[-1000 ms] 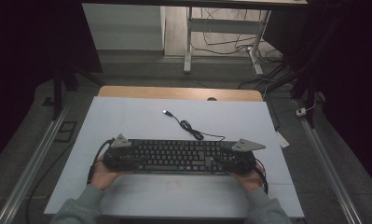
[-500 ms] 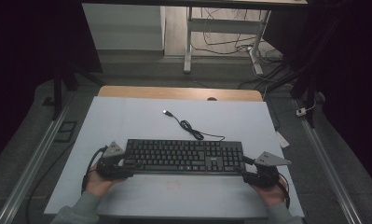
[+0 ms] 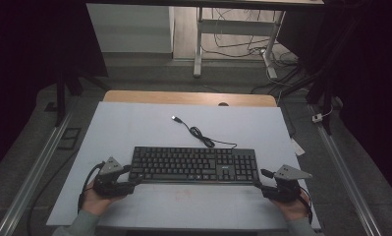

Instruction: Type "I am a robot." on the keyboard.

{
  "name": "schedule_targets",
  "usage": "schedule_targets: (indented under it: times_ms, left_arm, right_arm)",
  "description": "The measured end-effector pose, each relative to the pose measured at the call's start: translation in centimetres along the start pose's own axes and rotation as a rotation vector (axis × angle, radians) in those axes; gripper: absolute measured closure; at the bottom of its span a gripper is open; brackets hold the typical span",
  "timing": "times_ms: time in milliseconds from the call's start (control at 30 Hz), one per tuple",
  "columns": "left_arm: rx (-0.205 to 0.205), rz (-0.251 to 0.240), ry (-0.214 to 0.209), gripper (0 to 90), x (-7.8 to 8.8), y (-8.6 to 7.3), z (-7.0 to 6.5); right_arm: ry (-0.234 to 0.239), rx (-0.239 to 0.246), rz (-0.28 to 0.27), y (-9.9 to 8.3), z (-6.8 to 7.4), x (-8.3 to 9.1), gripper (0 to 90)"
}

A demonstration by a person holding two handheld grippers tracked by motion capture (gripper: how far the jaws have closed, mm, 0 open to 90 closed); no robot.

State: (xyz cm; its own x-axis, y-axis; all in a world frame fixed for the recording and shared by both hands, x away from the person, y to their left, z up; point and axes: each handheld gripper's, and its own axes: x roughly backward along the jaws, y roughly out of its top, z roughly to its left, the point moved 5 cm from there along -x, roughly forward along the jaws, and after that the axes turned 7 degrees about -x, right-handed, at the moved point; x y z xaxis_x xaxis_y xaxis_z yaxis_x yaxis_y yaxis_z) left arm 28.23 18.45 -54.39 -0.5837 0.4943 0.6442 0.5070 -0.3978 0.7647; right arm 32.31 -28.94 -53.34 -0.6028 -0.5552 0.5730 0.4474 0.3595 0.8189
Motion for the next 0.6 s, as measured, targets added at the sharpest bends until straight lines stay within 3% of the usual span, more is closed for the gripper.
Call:
schedule_targets:
  times_ms: [600]
  left_arm:
    - [0.0,0.01,0.001,34.1,-0.3,-0.12,0.08]
  right_arm:
    - [0.007,0.024,0.005,0.06,0.24,-0.35,45.3]
